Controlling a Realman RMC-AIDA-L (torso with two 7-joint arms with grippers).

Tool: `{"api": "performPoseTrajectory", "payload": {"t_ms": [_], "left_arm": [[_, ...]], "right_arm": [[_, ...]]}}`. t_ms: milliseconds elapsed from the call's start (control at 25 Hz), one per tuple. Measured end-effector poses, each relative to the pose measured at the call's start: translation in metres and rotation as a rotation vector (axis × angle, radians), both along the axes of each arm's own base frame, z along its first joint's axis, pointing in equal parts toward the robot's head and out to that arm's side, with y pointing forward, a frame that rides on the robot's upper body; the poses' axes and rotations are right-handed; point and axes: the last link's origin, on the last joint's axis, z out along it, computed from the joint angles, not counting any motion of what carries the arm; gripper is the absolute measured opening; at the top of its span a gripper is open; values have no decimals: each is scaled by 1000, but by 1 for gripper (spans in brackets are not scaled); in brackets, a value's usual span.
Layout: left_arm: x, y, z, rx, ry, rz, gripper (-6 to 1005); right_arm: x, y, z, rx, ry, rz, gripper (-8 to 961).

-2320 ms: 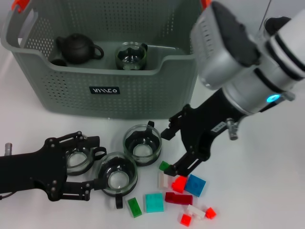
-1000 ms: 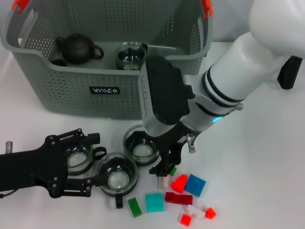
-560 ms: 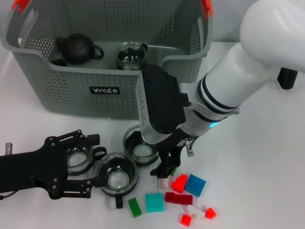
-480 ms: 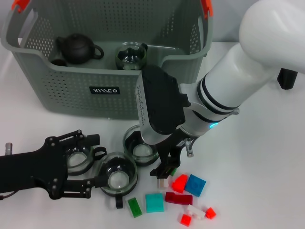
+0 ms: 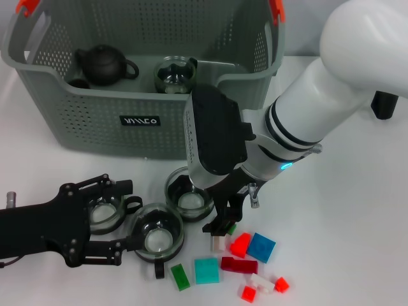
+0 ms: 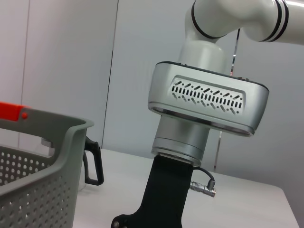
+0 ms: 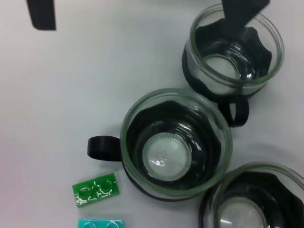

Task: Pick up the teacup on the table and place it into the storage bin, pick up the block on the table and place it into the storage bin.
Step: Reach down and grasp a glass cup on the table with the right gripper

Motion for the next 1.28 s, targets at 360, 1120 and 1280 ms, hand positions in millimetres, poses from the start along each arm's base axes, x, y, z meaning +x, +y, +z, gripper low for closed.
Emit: {"api": "performPoseTrajectory", "payload": {"t_ms": [360, 1120, 1280], "left_arm": [[-1, 0, 1, 7, -1, 4, 934], [-2, 1, 3, 20, -3, 8, 934], [-2, 1, 3, 20, -3, 8, 934]], "right_arm": [[-1, 2, 1, 4, -5, 4, 879], [-4, 0, -3, 0, -23, 38, 529], [-4, 0, -5, 5, -22, 53, 530]]}}
